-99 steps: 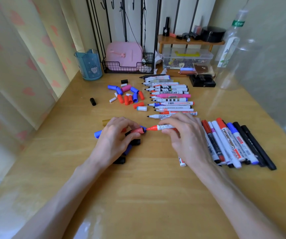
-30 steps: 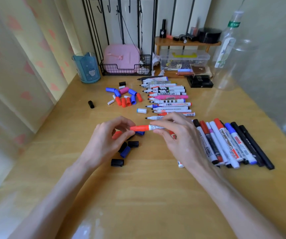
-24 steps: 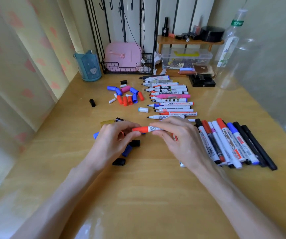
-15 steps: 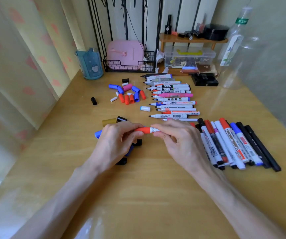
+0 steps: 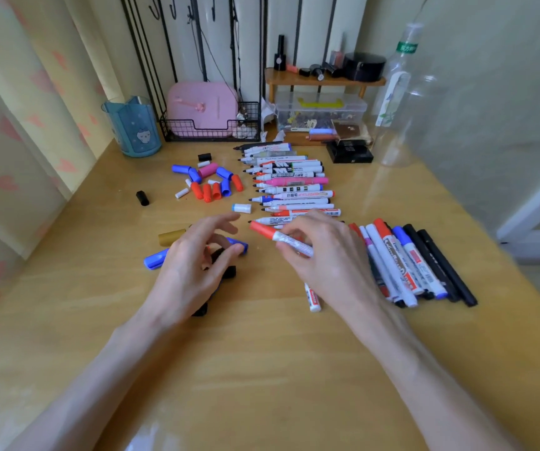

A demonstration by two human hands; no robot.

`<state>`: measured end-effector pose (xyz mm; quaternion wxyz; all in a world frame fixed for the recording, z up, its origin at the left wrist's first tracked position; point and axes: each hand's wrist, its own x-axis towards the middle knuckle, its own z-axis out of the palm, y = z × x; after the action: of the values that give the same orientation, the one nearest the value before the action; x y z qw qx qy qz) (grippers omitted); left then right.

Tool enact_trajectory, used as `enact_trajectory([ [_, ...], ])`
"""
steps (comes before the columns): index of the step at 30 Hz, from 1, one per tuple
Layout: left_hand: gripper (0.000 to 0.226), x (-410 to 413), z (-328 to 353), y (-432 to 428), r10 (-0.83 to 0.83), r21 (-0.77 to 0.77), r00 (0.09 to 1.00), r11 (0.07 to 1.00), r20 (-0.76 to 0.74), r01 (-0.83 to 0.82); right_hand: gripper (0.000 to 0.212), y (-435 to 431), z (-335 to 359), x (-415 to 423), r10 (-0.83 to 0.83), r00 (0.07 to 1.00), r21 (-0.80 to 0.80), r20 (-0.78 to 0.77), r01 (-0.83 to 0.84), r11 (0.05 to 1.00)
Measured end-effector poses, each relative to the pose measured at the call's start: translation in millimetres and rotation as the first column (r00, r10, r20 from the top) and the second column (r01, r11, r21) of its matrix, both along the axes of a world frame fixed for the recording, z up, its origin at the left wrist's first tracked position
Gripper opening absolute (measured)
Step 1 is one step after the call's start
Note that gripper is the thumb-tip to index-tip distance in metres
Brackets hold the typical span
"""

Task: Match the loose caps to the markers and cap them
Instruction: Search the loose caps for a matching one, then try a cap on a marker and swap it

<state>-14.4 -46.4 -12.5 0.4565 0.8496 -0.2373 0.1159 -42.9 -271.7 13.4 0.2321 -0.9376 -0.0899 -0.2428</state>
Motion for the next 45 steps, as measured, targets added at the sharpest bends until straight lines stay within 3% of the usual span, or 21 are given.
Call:
enact_trajectory([
  [9,0.026,-4.2,3.9,-32.6,-0.186,0.200,0.982,0.964,0.036,0.176,0.019,-63.2,14.0,-9.4,-0.422,0.879,-0.041,-0.221,0.424,0.905],
  [14,0.025,-5.8,0.0,-57.6,-0.220,0.199,0.975,0.957,0.020,0.212,0.016,-84.4,6.9,-21.8,-0.514,0.812,-0.095,-0.278,0.509,0.855],
  [20,0.024,-6.0,-1.3,-61.7,-0.211,0.225,0.977,0.953,0.014,0.203,0.030,-83.7,4.2,-21.0,-0.482,0.856,-0.078,-0.188,0.476,0.876],
  [26,0.024,-1.4,1.3,-43.1,-0.153,0.206,0.988,0.968,0.034,0.143,0.025,-65.5,3.8,-2.2,-0.257,0.965,-0.118,-0.061,0.248,0.961],
  [30,0.023,1.4,6.0,-21.6,-0.058,0.185,0.997,0.981,0.046,0.048,0.020,-47.8,-2.7,27.5,-0.138,0.987,-0.189,-0.082,0.121,0.974],
  [37,0.022,11.5,5.1,22.2,0.121,0.109,0.993,0.987,-0.002,-0.120,0.010,-28.8,-7.5,63.1,-0.185,0.973,-0.309,-0.138,0.135,0.941],
  [45,0.021,32.3,8.8,38.5,0.157,0.142,0.987,0.977,0.036,-0.161,0.014,-39.1,-2.2,73.9,-0.157,0.953,-0.271,-0.261,0.084,0.959],
])
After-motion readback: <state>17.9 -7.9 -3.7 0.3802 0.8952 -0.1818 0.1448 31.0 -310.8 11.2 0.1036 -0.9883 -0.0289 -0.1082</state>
